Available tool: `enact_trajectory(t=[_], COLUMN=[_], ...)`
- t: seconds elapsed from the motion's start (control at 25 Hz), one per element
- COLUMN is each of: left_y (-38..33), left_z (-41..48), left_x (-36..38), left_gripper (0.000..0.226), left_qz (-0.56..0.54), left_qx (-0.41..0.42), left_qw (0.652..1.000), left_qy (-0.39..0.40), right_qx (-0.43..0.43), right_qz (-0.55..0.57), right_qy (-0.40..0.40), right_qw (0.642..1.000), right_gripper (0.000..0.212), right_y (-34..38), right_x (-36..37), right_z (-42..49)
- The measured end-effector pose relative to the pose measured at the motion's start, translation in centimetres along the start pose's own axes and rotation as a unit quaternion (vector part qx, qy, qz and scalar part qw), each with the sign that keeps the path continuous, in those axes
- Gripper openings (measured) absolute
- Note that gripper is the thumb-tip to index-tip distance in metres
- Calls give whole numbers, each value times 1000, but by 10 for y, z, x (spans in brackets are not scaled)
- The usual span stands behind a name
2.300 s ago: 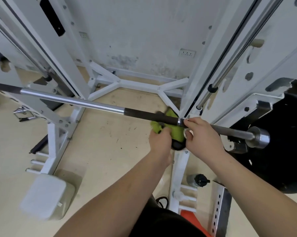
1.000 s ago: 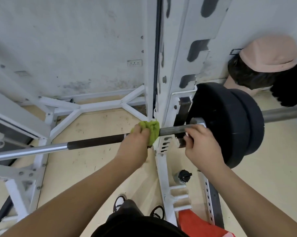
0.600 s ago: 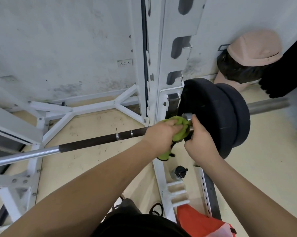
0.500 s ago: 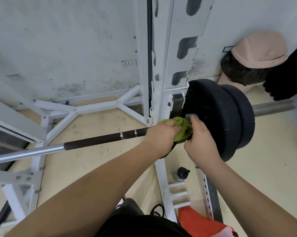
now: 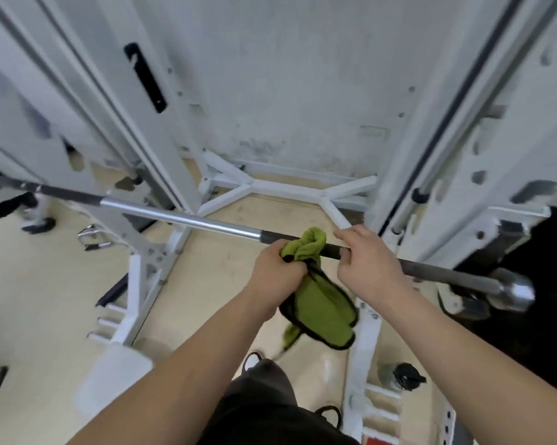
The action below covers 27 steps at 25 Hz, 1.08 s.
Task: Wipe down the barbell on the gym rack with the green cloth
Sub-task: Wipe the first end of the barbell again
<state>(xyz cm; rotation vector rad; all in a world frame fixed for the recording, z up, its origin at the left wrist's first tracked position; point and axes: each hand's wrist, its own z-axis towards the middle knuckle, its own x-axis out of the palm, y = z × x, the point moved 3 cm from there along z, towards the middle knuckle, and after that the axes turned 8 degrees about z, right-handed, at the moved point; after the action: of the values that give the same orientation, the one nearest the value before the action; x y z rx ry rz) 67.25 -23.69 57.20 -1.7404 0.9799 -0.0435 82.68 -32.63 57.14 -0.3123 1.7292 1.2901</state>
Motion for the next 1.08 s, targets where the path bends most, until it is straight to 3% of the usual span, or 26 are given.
enact_trajectory(t=[0.16,0.32,0.52,0.84,1.0,1.08], left_y=[20,33,54,98,119,133], left_z=[13,39,97,185,199,204], left_x=[-54,-109,-208,-381,-480,-503], left_gripper=[27,30,30,22,12,23], left_qz=[-117,-121,-145,-78,12,114], left_qx=[-69,-54,-69,-68,-13,49], left_qw=[990,991,983,986,962,932], left_qy=[-30,-23,-86,-130,-272,-341], right_qx=[-36,-40,-41,25,21,27], right_qz=[-13,15,37,44,72,107], right_qy=[38,61,61,82,135,167], right_qw=[999,997,997,995,988,980], right_gripper=[43,41,36,27,23,19], right_y=[47,90,162,296,351,370], right_x=[33,69,127,239,282,301], right_z=[33,64,126,222,246,257])
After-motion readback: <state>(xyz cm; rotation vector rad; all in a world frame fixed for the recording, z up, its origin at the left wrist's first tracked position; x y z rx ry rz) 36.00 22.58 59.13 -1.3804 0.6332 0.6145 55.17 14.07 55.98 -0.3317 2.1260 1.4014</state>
